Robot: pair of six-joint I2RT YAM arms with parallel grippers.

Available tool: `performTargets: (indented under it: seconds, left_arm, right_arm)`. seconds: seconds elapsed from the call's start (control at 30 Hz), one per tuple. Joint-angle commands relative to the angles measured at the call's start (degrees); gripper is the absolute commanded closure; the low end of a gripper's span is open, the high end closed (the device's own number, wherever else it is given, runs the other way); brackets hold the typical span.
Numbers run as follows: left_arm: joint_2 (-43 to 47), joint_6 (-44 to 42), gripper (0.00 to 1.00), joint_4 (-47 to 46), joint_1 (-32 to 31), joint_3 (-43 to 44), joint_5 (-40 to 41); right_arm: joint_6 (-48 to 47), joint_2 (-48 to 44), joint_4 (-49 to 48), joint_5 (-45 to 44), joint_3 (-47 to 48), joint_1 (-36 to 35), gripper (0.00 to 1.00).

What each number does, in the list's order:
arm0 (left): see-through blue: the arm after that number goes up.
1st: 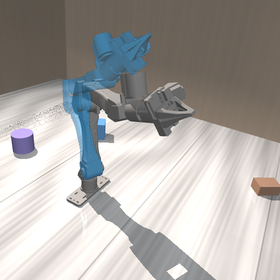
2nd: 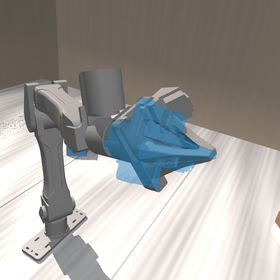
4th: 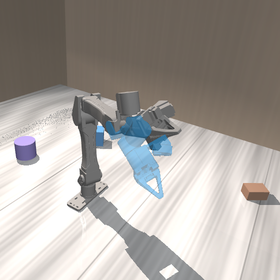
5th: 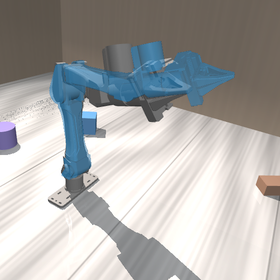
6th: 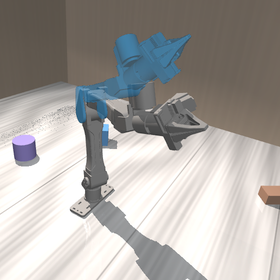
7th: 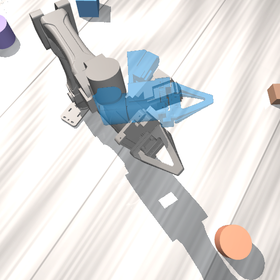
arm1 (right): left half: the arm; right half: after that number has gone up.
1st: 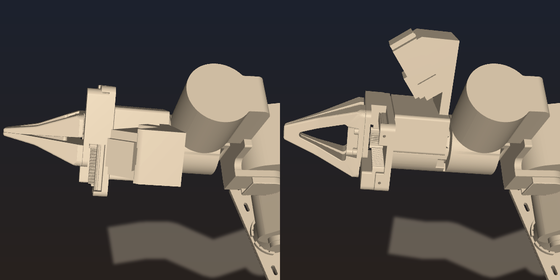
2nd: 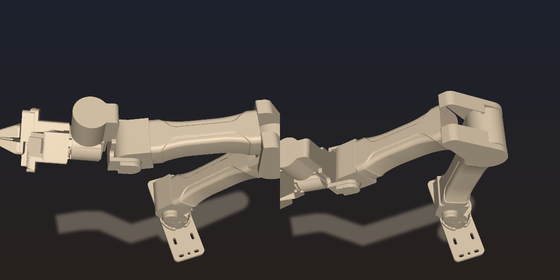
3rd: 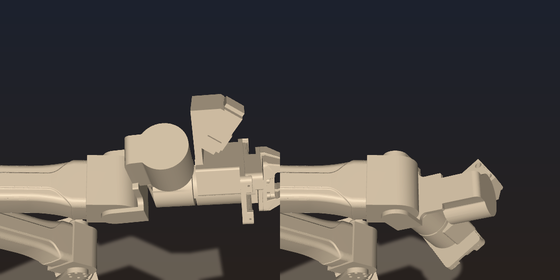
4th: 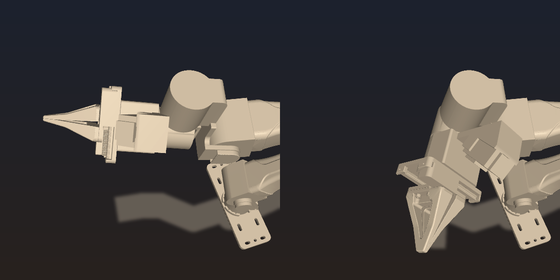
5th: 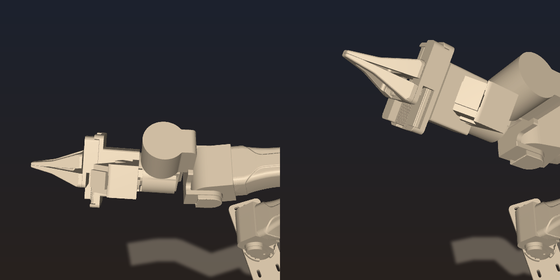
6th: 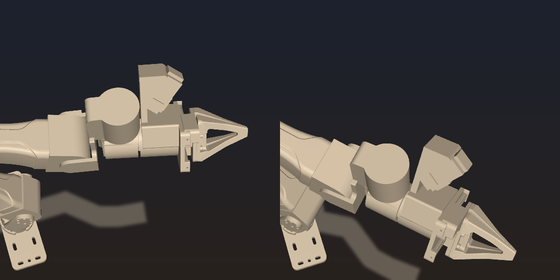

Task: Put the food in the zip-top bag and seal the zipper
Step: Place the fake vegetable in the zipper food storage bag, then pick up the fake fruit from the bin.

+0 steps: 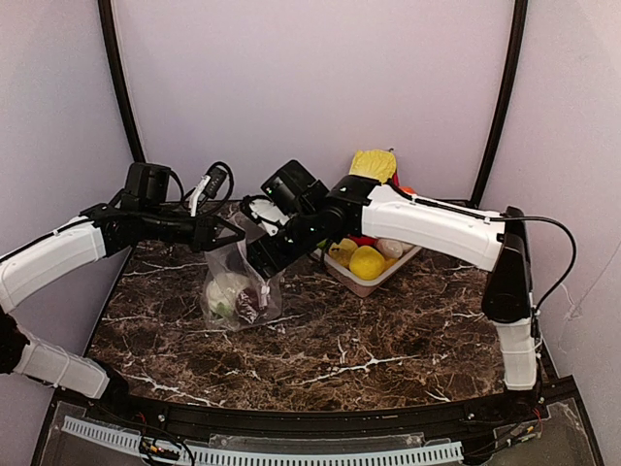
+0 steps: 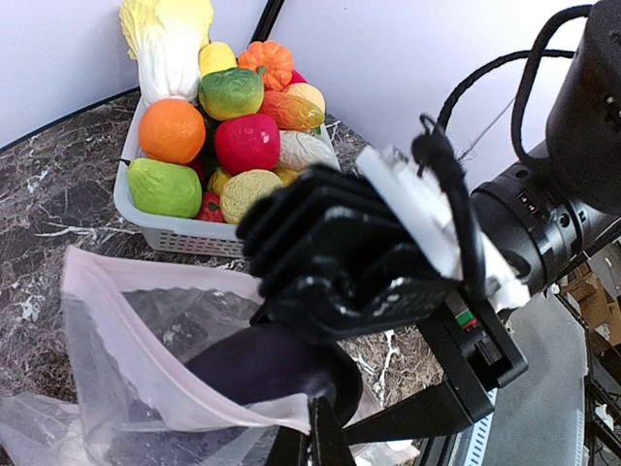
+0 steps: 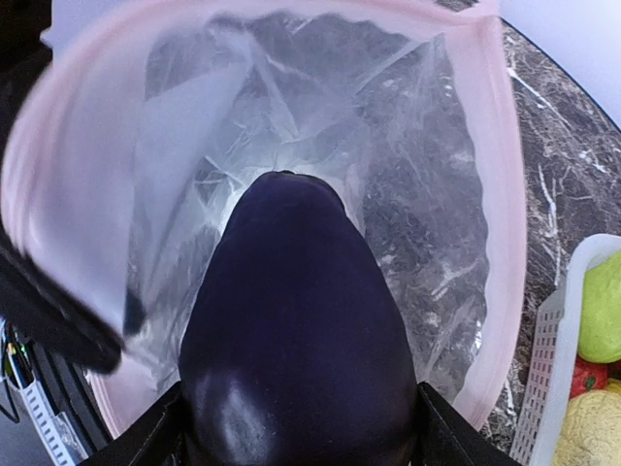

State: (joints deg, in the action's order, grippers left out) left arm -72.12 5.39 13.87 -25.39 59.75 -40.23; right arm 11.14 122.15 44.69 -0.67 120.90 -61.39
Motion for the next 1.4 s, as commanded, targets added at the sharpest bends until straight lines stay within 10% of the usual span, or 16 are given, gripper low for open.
performTargets:
  seconds: [0.0, 0.5, 0.97, 1.37]
  left_arm:
    - [2.08, -0.13, 0.99, -1.68, -0.19, -0.28, 0.74]
    - [2.77, 0.94, 0.99, -4.52, -0.19, -0.77, -8.14]
    - [2.99, 1.51, 0.99, -5.83, -0.19, -1.19, -9.1]
    - [3.04, 1.41, 0.99, -3.89, -0.19, -1.05, -2.14]
  right_arm:
    - [-1.79, -6.68, -7.28, 10.3, -6.78, -0.57, 0.3]
    - [5.46, 3.11, 5.01, 1.57, 5.52, 0.42, 0.29]
    - [6.45, 0.14, 2.35, 2.27, 2.37, 1.51, 0.08]
    - [4.6, -11.78, -4.07, 2.88, -7.46, 1.45, 0.09]
